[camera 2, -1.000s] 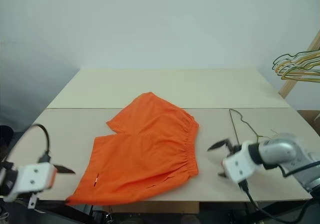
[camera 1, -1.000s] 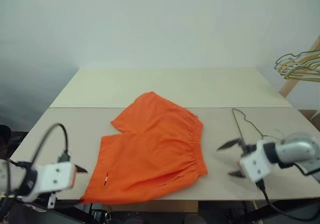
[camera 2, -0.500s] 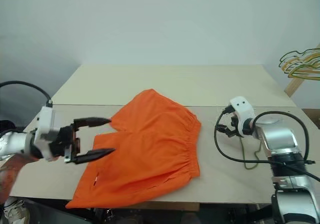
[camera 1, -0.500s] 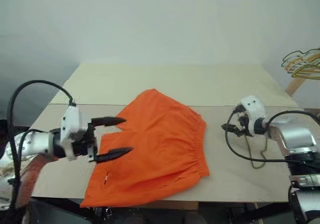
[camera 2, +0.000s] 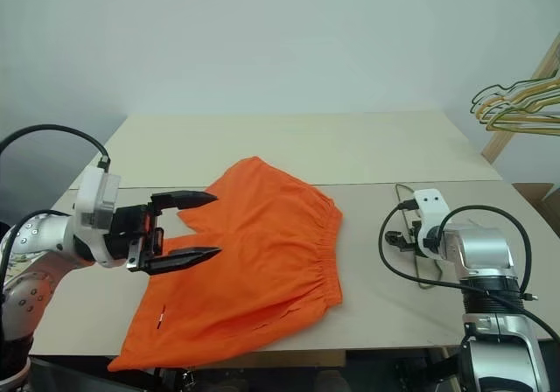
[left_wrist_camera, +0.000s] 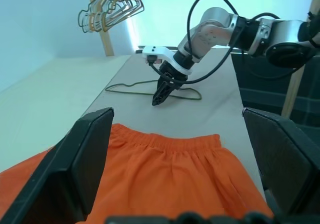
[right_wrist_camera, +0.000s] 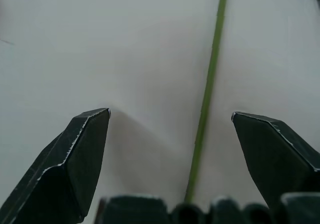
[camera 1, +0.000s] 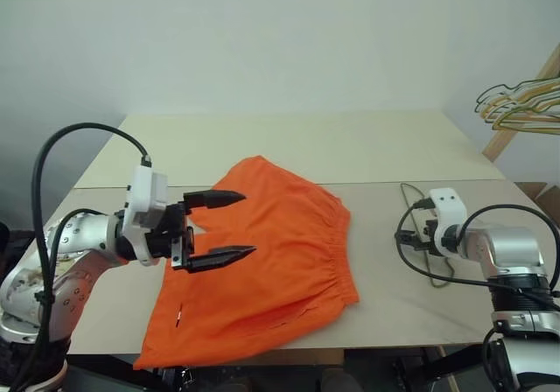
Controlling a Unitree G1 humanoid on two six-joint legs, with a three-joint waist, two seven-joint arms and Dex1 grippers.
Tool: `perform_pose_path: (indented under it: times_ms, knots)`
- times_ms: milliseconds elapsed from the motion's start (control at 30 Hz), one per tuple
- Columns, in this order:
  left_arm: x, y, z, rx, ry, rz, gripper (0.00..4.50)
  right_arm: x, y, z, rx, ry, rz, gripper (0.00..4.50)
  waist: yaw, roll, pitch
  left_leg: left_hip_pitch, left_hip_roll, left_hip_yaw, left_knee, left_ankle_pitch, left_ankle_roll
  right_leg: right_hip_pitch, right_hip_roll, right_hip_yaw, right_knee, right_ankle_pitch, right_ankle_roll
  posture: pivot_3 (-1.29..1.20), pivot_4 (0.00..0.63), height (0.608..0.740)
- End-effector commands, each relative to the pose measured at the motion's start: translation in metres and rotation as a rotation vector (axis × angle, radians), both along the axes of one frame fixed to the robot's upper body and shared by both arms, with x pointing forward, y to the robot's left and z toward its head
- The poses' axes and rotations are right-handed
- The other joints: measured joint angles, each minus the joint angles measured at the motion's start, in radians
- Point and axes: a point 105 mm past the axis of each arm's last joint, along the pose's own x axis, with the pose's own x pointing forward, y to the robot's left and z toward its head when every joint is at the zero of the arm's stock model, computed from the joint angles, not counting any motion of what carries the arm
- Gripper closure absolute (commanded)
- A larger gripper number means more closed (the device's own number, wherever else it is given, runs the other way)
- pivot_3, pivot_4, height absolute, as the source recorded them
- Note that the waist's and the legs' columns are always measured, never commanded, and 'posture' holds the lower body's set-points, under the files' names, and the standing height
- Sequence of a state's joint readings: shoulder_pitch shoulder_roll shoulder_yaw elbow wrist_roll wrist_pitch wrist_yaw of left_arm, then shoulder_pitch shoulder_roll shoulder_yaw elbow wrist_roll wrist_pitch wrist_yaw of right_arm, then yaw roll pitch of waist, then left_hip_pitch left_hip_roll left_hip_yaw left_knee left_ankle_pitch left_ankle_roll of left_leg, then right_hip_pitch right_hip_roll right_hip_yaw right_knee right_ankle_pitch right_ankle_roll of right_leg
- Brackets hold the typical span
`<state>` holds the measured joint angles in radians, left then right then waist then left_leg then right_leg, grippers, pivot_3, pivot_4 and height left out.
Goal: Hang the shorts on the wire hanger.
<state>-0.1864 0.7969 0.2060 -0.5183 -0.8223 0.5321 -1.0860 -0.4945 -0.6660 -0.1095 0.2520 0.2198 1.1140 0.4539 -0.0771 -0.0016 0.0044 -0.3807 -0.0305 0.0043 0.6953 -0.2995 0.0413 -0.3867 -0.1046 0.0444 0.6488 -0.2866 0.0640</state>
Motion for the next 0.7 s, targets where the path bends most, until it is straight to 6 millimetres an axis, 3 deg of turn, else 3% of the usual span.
perform_pose_path:
  times_ms: [33, 100, 433, 600, 700]
  knots:
    - [-0.002, -0.002, 0.0, 0.036, -0.019, -0.032, 0.0, -0.002, -0.002, 0.005, 0.005, 0.004, 0.018, 0.36, -0.003, 0.0, 0.0, 0.0, 0.0, 0.0, 0.0, 0.0, 0.0, 0.0, 0.0, 0.0, 0.0, 0.0, 0.0, -0.11, 0.0, 0.74]
    - [-0.002, -0.003, -0.003, 0.042, -0.022, -0.034, 0.0, -0.004, -0.003, 0.0, 0.006, 0.017, 0.009, 0.86, -0.006, 0.0, 0.0, 0.001, 0.0, 0.0, 0.0, 0.0, 0.0, 0.001, 0.0, 0.0, 0.0, 0.0, 0.0, -0.11, 0.0, 0.74]
    - [-0.001, -0.003, -0.01, 0.073, -0.03, -0.031, 0.0, -0.01, -0.005, -0.012, -0.019, 0.07, 0.006, 4.43, -0.022, -0.001, -0.001, 0.002, 0.002, -0.001, 0.0, 0.0, 0.0, 0.002, 0.002, 0.0, 0.0, 0.0, 0.0, -0.11, 0.0, 0.74]
    - [0.0, 0.0, -0.016, 0.102, -0.024, -0.018, 0.0, -0.007, -0.006, -0.013, -0.03, 0.053, -0.002, 4.43, -0.021, -0.002, -0.002, 0.005, 0.002, -0.001, 0.0, 0.0, 0.001, 0.005, 0.003, 0.0, -0.001, 0.0, 0.0, -0.1, 0.0, 0.74]
    - [0.002, 0.003, -0.021, 0.129, -0.027, 0.0, 0.0, 0.001, -0.004, 0.0, 0.0, -0.016, -0.032, 4.43, -0.021, -0.002, -0.002, 0.008, 0.002, -0.001, -0.001, 0.0, 0.001, 0.009, 0.003, 0.0, -0.001, 0.0, 0.0, -0.1, 0.0, 0.74]
